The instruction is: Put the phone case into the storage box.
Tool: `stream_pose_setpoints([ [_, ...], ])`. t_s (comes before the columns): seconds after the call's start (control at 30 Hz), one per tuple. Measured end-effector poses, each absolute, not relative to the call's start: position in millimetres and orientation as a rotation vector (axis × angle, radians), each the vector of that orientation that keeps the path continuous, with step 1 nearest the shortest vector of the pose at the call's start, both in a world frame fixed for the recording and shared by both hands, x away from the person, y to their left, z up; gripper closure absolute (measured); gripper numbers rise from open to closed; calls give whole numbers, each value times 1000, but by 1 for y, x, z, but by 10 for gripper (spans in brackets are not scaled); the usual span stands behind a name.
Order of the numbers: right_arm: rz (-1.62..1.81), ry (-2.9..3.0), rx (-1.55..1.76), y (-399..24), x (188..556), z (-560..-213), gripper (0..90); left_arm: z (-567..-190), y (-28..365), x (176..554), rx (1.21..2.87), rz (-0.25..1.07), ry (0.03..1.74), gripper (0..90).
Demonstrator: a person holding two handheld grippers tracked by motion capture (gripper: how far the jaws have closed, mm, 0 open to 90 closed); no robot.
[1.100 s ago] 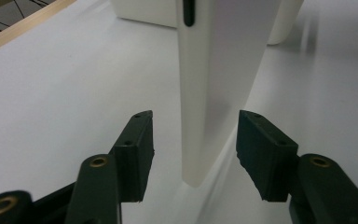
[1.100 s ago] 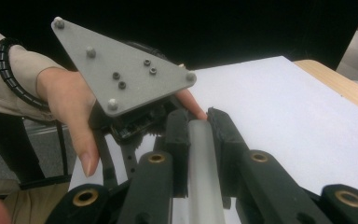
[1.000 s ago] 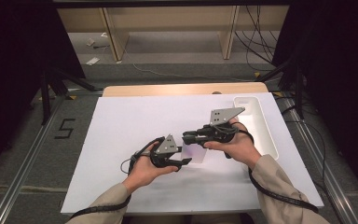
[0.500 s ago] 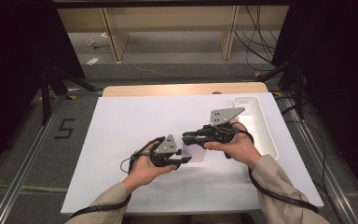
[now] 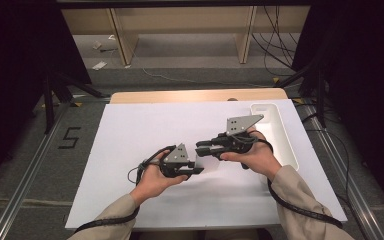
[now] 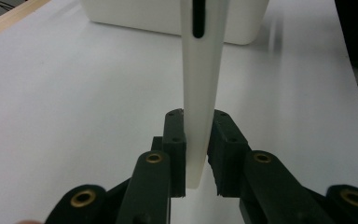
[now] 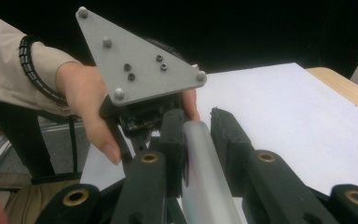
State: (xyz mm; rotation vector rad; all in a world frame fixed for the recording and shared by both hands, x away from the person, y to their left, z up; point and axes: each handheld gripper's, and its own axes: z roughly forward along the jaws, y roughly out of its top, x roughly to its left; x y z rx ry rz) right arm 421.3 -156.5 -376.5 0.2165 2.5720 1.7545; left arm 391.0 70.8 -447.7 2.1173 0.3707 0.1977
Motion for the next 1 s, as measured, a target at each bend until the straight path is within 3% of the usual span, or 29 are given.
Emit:
stream_pose_setpoints([
  [0.1,1758,2575,205,-158,422,-377,659,-447,71,390,2127,192,358,805],
  [0.2,1768,2563,214,-159,422,-377,647,-446,71,390,2123,188,367,807],
  [0.53,1824,2433,378,-165,429,-378,327,-444,74,391,2108,251,513,806],
  [0.77,1822,2342,497,-170,433,-381,227,-443,81,396,2074,327,686,805],
  [1.0,1810,2285,604,-174,437,-386,192,-441,84,398,2049,359,780,806],
])
